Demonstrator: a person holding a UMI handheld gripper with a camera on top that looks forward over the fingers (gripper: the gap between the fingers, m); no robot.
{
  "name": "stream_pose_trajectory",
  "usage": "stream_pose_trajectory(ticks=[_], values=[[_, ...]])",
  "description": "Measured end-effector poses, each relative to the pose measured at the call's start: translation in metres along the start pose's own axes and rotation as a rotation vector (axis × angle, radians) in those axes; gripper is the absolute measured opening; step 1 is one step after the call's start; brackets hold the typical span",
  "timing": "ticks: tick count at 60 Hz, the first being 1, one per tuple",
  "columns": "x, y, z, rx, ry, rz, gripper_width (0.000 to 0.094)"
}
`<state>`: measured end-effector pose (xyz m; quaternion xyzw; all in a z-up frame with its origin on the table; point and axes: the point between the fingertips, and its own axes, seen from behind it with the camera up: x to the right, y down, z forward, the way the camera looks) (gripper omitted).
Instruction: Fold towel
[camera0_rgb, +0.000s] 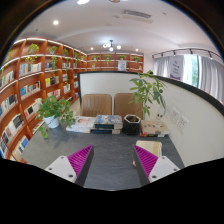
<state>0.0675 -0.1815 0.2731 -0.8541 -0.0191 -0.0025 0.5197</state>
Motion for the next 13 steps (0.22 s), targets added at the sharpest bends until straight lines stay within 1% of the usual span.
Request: stream_pose_trajectory(ticks=[5,13], values=[[-0.013,0.007,-0.008,-0.003,-0.019,0.001,0.0773],[-0.023,0.016,-0.019,-0.008,-0.02,0.001,0.0774]])
